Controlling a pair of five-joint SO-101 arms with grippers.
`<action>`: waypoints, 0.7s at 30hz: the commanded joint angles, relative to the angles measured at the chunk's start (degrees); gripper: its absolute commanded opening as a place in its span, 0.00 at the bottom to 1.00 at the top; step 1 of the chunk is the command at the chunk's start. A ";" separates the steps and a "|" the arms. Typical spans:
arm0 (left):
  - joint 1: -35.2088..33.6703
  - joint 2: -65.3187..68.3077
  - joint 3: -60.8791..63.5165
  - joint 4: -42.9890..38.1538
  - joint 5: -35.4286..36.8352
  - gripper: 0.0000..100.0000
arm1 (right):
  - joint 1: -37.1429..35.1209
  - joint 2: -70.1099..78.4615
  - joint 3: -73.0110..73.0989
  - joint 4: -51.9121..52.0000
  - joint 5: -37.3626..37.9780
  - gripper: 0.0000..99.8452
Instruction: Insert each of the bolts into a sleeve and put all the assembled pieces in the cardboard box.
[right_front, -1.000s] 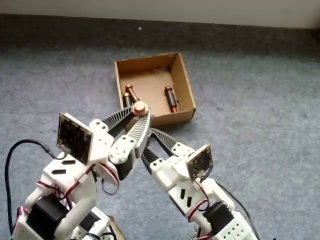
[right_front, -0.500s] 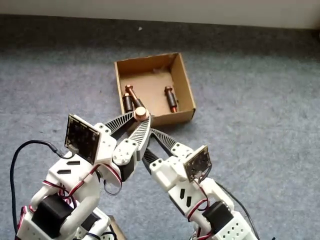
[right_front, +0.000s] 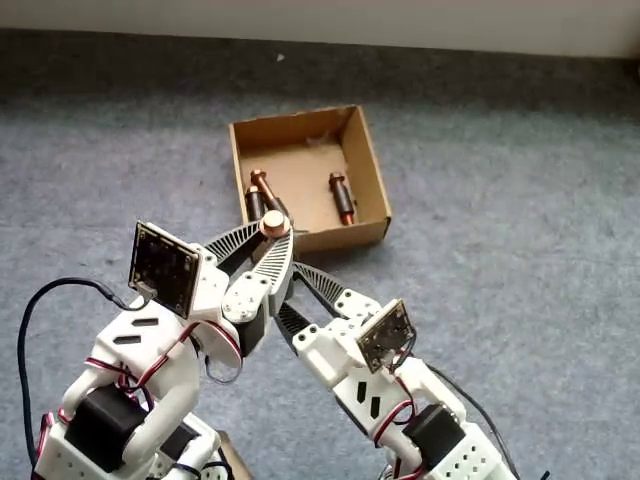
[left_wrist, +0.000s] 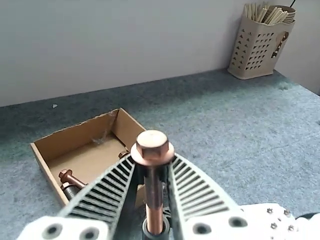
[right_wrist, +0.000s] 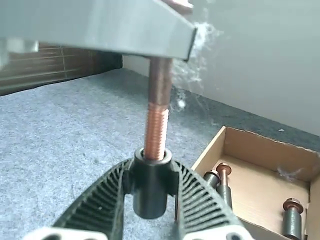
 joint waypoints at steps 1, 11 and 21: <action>-0.31 -0.75 -0.40 2.81 -0.88 0.01 | -0.48 -1.10 3.91 -1.54 0.70 0.00; -3.74 -0.84 -2.33 15.82 -8.62 0.26 | 1.80 -1.10 3.91 -1.45 0.35 0.00; -23.43 -0.84 4.44 17.58 -8.70 0.26 | 13.49 -0.48 -2.24 6.81 -6.86 0.00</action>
